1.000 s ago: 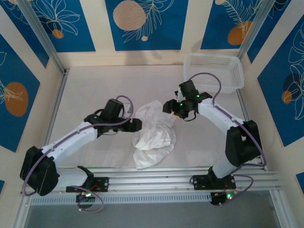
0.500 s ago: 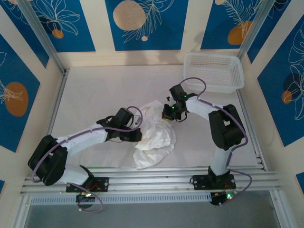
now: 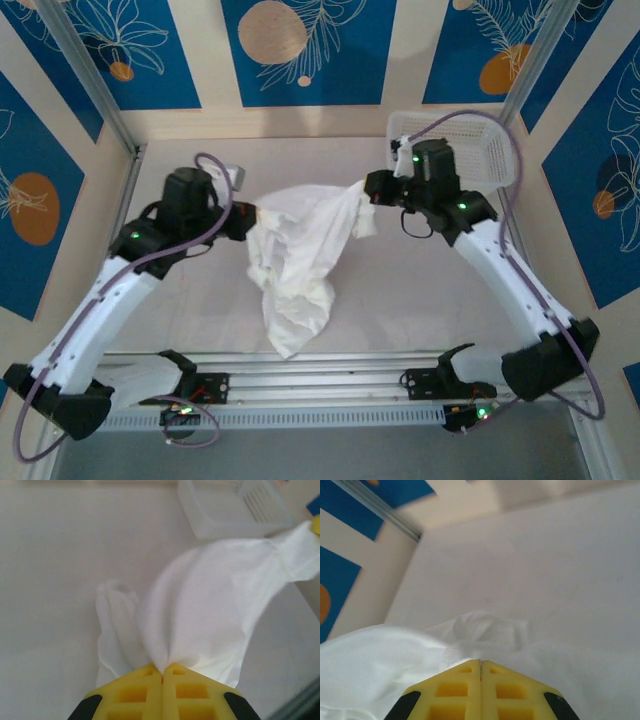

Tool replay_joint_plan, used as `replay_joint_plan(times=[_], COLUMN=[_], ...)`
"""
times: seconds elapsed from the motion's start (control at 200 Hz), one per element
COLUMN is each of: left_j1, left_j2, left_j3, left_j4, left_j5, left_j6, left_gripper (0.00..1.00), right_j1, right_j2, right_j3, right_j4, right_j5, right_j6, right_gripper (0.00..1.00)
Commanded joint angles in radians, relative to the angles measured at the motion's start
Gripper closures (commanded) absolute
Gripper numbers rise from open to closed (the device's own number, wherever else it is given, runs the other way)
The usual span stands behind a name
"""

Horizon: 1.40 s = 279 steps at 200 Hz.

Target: Fold the inside-out t-shirt

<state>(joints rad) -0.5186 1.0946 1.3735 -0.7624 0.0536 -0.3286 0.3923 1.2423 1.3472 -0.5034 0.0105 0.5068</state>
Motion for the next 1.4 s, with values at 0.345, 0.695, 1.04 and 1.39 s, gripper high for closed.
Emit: replay_joint_plan(times=[0.345, 0.695, 1.04, 1.39], left_j1=[0.009, 0.009, 0.1, 0.271], left_j2=[-0.099, 0.011, 0.168, 0.323], left_j3=[0.457, 0.432, 0.151, 0.317], left_j4=[-0.023, -0.097, -0.109, 0.027], left_j5=[-0.253, -0.17, -0.495, -0.139], left_j6=[0.278, 0.303, 0.301, 0.181], left_gripper=[1.0, 1.0, 1.0, 1.0], right_j1=[-0.017, -0.015, -0.056, -0.093], right_j2=[-0.301, -0.263, -0.216, -0.188], right_j3=[0.258, 0.226, 0.12, 0.088], right_j4=[0.175, 0.096, -0.033, -0.022], right_j5=[0.11, 0.098, 0.141, 0.072], right_j6=[-0.241, -0.178, -0.106, -0.027], right_gripper=[1.0, 1.0, 1.0, 1.0])
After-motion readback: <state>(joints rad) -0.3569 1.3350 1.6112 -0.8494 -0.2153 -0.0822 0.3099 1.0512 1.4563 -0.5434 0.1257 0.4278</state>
